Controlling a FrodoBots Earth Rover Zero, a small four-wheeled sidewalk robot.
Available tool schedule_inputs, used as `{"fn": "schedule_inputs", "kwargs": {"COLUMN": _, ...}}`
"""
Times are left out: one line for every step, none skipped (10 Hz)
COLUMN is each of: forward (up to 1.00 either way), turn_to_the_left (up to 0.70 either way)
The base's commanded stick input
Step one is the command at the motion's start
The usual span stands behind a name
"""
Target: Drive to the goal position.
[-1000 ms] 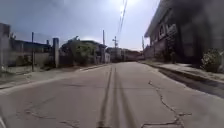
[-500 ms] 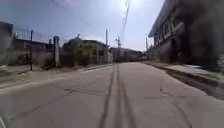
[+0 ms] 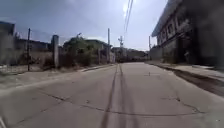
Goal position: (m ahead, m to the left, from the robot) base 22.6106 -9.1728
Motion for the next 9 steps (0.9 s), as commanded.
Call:
{"fn": "schedule_inputs", "kwargs": {"forward": 1.0, "turn_to_the_left": 0.07}}
{"fn": "schedule_inputs", "kwargs": {"forward": 1.0, "turn_to_the_left": 0.07}}
{"fn": "schedule_inputs", "kwargs": {"forward": 1.0, "turn_to_the_left": 0.07}}
{"fn": "schedule_inputs", "kwargs": {"forward": 1.0, "turn_to_the_left": 0.07}}
{"fn": "schedule_inputs", "kwargs": {"forward": 1.0, "turn_to_the_left": 0.07}}
{"fn": "schedule_inputs", "kwargs": {"forward": 1.0, "turn_to_the_left": 0.07}}
{"fn": "schedule_inputs", "kwargs": {"forward": 1.0, "turn_to_the_left": 0.07}}
{"fn": "schedule_inputs", "kwargs": {"forward": 1.0, "turn_to_the_left": 0.07}}
{"fn": "schedule_inputs", "kwargs": {"forward": 1.0, "turn_to_the_left": 0.05}}
